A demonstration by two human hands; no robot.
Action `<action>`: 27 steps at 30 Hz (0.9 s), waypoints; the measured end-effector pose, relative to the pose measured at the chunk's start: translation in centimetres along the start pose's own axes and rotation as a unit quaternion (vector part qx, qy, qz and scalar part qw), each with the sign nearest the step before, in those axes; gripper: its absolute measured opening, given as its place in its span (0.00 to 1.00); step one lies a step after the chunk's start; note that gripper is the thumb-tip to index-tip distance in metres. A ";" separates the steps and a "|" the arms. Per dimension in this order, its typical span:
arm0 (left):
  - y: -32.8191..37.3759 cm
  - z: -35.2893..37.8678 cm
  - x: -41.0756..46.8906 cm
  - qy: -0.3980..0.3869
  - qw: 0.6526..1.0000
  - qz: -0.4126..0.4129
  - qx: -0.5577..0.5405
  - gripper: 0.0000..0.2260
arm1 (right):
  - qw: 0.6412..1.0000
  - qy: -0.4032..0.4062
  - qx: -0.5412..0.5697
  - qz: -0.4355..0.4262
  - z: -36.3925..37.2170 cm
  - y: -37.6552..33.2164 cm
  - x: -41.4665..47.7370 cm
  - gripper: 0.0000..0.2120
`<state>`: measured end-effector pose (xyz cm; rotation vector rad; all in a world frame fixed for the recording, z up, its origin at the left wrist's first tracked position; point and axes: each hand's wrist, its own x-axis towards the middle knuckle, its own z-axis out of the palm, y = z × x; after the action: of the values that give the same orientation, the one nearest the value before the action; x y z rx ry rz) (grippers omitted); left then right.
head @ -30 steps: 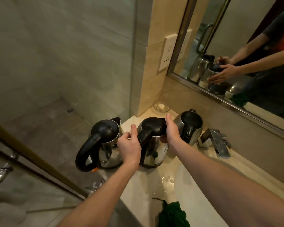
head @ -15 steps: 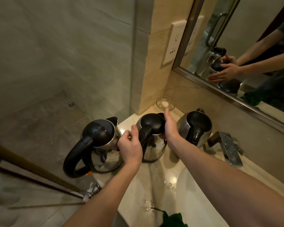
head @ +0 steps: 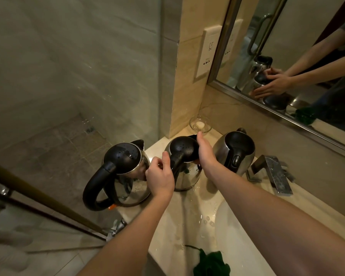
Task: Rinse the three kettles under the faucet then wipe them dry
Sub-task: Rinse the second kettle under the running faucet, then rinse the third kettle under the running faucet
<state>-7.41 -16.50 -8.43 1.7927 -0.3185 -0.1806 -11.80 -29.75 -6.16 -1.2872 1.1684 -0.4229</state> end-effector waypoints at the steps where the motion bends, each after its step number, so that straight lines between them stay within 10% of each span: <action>1: 0.0 -0.1 0.1 -0.012 1.000 0.000 0.021 0.21 | 1.000 0.004 -0.017 -0.006 -0.2 0.1 -0.3 0.31; 13: 3.8 -2.3 -0.6 -0.125 0.936 0.091 0.316 0.23 | 0.926 0.131 -0.293 -0.200 -9.5 -2.2 -7.4 0.26; 23: 6.5 2.9 -4.2 -0.121 0.837 0.283 0.452 0.24 | 0.889 0.224 -0.374 -0.142 -19.4 -0.4 -7.4 0.27; 27: 7.1 5.9 -5.9 -0.194 0.849 0.265 0.414 0.25 | 0.888 0.223 -0.379 -0.133 -21.5 0.5 -6.7 0.27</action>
<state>-15.53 -21.67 -3.29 2.4167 -1.3308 0.0054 -32.88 -35.24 -0.49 -2.1245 1.6379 -0.4988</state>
